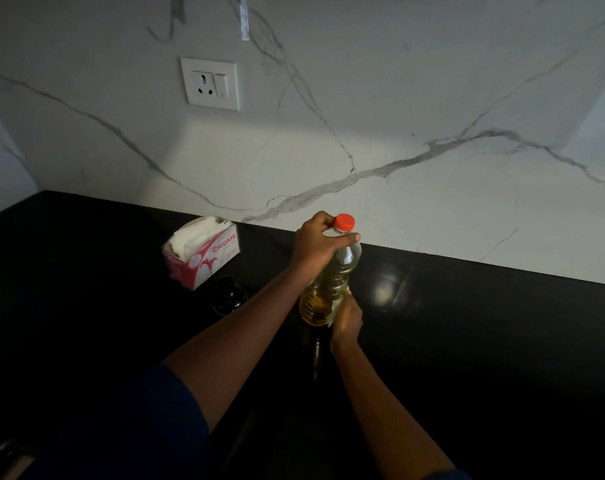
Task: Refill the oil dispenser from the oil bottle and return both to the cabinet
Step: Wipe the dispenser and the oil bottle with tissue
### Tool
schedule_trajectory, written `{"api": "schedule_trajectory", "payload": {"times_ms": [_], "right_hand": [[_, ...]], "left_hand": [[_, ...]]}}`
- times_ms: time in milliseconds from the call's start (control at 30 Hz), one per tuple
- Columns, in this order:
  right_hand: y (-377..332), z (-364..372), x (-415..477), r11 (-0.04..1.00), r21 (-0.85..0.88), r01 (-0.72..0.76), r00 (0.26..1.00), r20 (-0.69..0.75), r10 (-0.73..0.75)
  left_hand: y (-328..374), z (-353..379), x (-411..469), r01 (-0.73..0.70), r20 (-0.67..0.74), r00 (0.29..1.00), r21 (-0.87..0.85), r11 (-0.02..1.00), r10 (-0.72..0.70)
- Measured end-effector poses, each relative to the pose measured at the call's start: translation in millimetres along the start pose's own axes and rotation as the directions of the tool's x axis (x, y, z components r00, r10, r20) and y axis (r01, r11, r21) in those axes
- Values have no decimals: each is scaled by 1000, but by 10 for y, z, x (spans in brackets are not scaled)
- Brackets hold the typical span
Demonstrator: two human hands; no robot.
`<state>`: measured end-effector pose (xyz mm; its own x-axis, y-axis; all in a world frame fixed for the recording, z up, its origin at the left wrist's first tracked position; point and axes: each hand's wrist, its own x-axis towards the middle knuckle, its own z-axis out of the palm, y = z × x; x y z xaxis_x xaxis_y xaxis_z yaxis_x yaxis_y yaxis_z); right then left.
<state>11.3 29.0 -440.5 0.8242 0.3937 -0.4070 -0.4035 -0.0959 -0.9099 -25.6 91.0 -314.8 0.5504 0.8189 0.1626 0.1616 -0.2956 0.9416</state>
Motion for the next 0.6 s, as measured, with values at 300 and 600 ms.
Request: {"api": "schedule_trajectory", "payload": {"times_ms": [300, 600], "right_hand": [[-84, 28, -122, 978, 99, 183, 981, -84, -175], [-43, -73, 75, 997, -78, 15, 1000, 25, -13]], "left_hand": [[-89, -63, 63, 5, 156, 988, -85, 996, 9], [-128, -108, 103, -24, 259, 964, -122, 992, 55]]}}
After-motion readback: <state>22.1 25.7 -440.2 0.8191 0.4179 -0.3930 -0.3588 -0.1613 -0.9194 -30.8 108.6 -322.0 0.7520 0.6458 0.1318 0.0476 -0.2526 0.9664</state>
